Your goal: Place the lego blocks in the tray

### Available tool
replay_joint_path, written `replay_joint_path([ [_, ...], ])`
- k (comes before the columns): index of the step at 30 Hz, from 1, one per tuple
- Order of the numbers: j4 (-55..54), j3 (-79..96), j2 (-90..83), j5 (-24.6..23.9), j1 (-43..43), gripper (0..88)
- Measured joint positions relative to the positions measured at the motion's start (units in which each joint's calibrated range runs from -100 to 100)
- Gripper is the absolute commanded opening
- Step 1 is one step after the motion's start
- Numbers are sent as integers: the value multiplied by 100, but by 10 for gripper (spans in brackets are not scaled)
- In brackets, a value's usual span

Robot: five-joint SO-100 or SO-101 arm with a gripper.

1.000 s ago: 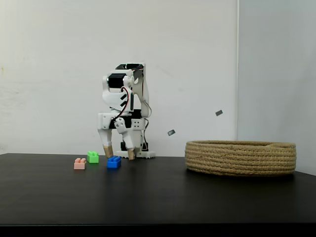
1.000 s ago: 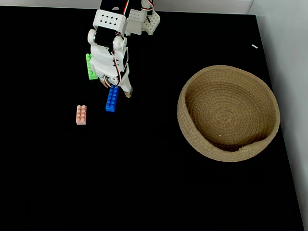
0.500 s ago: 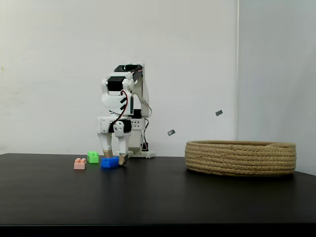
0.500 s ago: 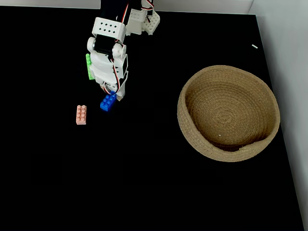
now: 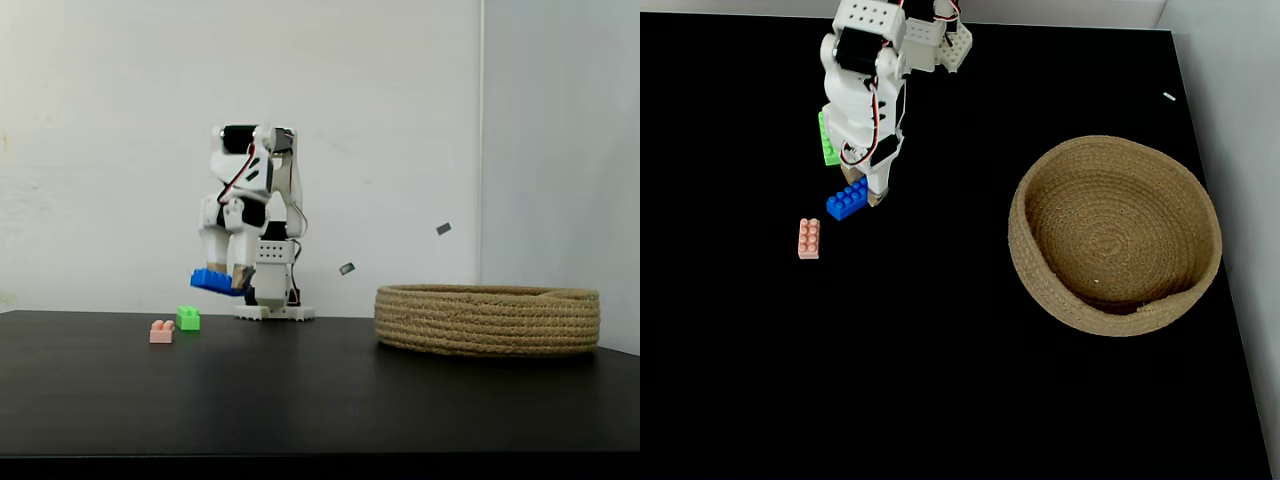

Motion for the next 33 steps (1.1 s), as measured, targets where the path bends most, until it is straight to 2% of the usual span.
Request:
replay_joint_path([
  [9,-122,0,-2070,-1079,-1849,0],
  [15,-552,0,-1874,-1621,-2915,0],
  [21,-1039,-504,-806,-2305,-3567,7],
  [25,-1129,-901,-42,-2442,-3917,149],
  [33,-1372,-1184,382,-2569,-3909,299],
])
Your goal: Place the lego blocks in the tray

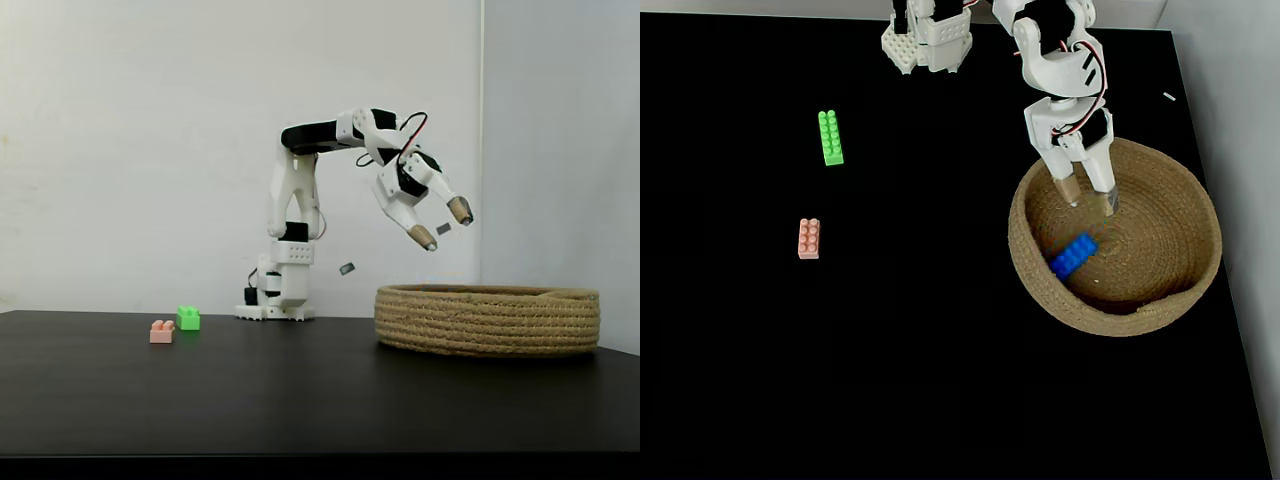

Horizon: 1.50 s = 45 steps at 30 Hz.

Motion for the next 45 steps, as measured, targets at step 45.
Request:
replay_joint_path([
  [45,374,-141,1858,4552,5065,265],
])
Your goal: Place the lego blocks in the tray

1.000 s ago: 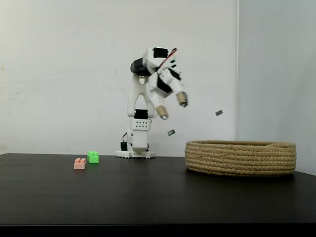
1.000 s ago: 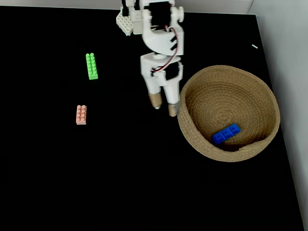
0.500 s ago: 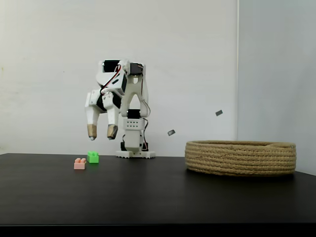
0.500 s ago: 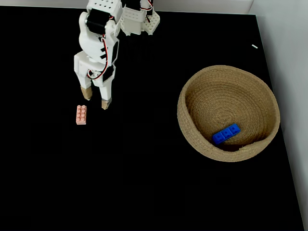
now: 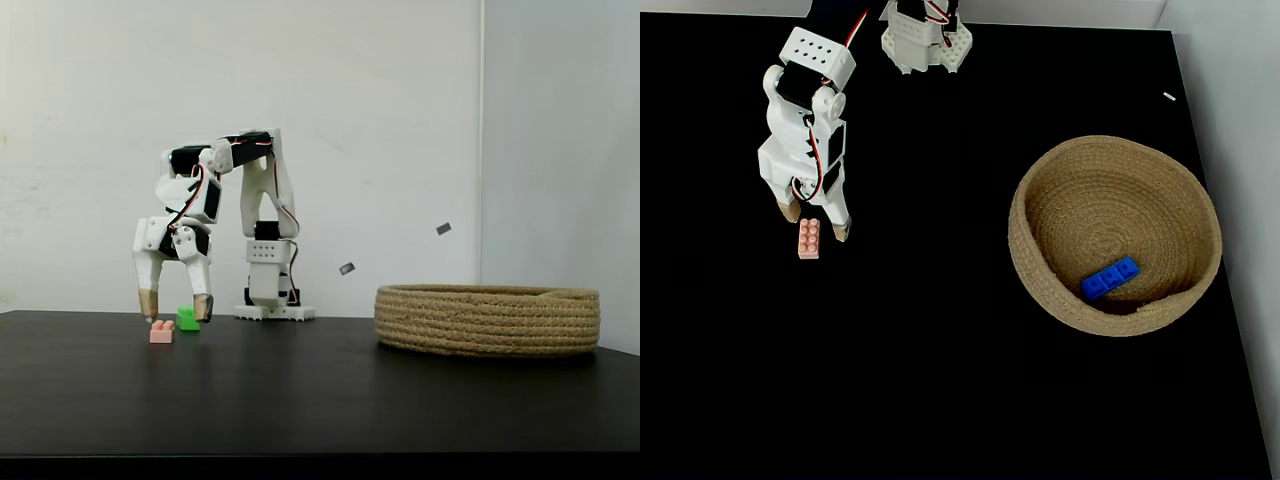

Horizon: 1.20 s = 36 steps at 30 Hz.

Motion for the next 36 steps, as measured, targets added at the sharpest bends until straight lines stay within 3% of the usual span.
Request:
replay_joint_path([
  [8,-292,-141,458,-176,-8,221],
  [9,-325,-168,492,-195,-8,184],
  [11,-374,-221,560,-234,-8,3],
  [19,-715,-186,568,-645,-24,0],
  [25,-41,18,-212,-1372,-366,0],
  [31,658,300,-2129,-2281,-1295,0],
  [36,495,919,-3444,-2799,-2606,0],
])
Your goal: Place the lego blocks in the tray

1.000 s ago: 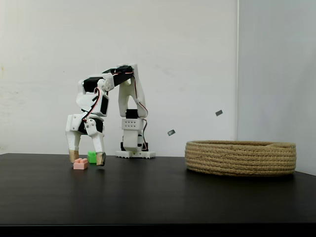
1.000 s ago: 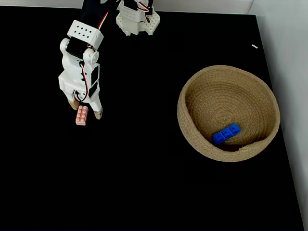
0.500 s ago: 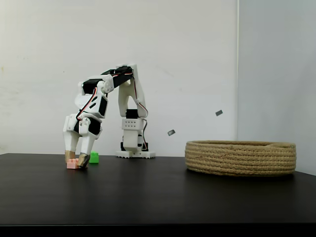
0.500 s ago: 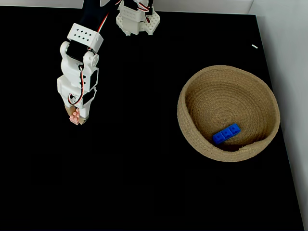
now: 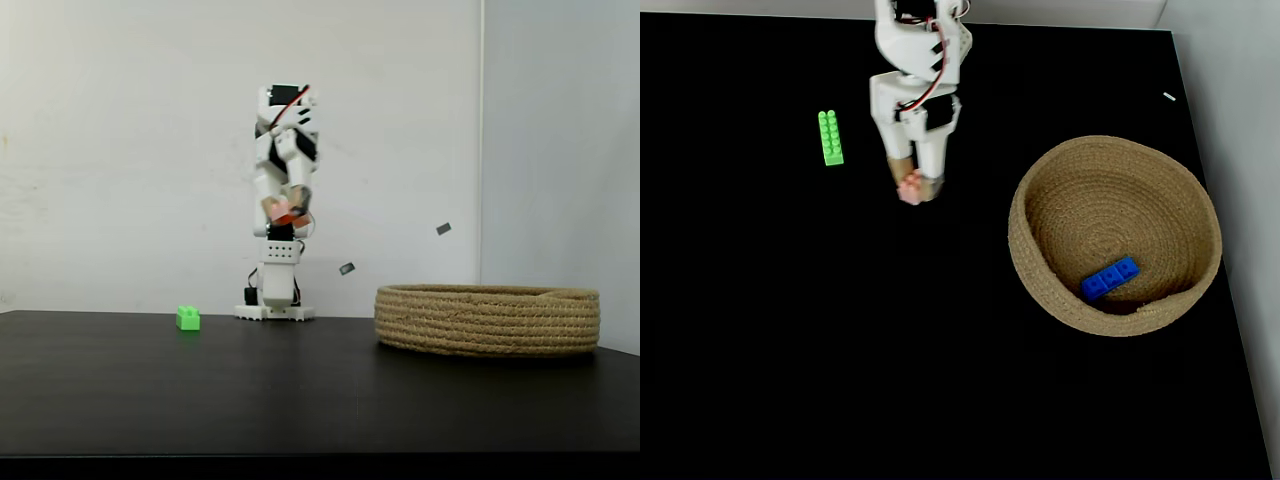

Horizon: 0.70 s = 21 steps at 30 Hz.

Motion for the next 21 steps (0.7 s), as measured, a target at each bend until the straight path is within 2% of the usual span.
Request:
replay_joint_path([
  [7,-390,62,-59,-737,-1555,0],
  [11,-520,44,492,-1070,-2077,6],
  [18,-974,-88,1103,-1709,-2419,188],
  [21,-1267,-88,1213,-2061,-2362,217],
])
